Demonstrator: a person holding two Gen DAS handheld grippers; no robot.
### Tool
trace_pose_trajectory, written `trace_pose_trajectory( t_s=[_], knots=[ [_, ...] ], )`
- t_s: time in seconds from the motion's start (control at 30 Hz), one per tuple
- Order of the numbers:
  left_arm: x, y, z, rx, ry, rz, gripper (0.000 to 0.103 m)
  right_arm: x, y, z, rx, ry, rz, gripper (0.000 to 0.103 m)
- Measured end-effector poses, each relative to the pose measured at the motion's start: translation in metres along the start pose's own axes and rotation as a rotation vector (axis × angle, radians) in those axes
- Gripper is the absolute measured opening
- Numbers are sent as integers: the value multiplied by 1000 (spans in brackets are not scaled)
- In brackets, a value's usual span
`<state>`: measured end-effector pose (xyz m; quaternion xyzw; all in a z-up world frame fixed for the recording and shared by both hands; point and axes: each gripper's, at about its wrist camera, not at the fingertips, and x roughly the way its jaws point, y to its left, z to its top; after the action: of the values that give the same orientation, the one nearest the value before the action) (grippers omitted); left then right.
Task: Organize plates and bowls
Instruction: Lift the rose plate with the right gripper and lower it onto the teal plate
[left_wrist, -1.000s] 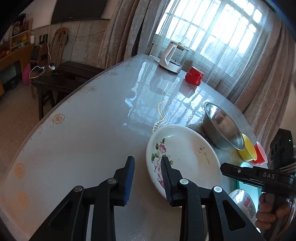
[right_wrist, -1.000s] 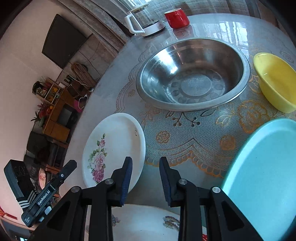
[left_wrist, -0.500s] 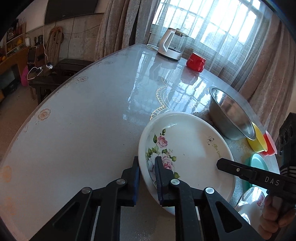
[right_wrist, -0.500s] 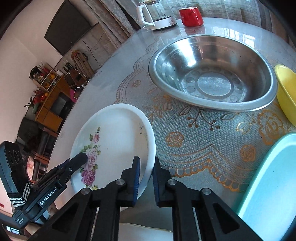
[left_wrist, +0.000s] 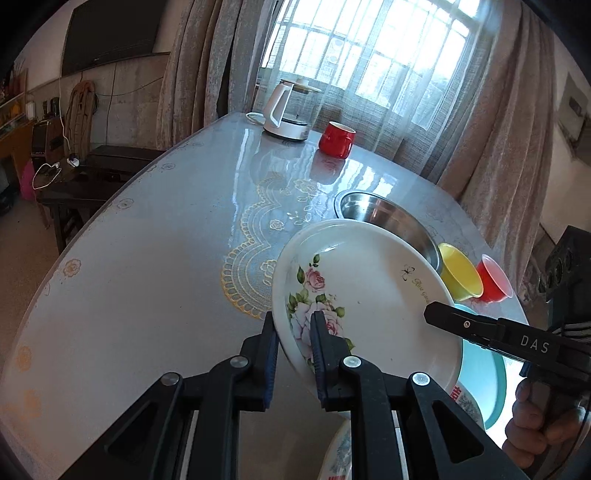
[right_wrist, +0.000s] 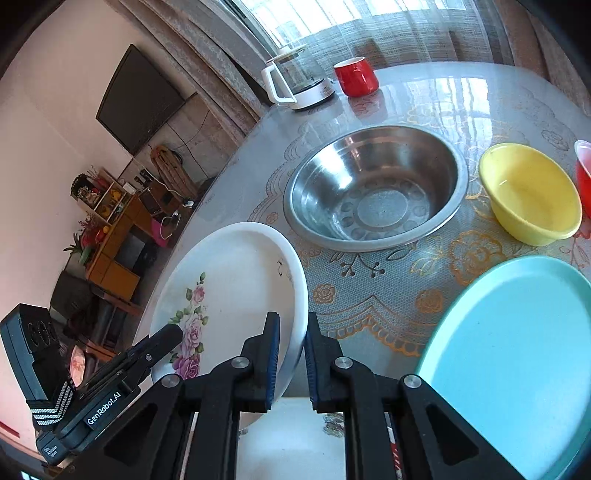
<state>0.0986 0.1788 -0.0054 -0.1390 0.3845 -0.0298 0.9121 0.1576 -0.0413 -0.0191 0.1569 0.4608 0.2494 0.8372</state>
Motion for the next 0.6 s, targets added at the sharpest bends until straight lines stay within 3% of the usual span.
trace_pose_trajectory(
  t_s=[0.33, 0.6],
  knots=[
    [-4, -88, 2, 181, -4, -93, 18, -76, -60, -15, 145, -133, -6, 13],
    [19, -153, -7, 301, 62, -142, 19, -116, -112, -37, 265, -202, -62, 13]
  ],
)
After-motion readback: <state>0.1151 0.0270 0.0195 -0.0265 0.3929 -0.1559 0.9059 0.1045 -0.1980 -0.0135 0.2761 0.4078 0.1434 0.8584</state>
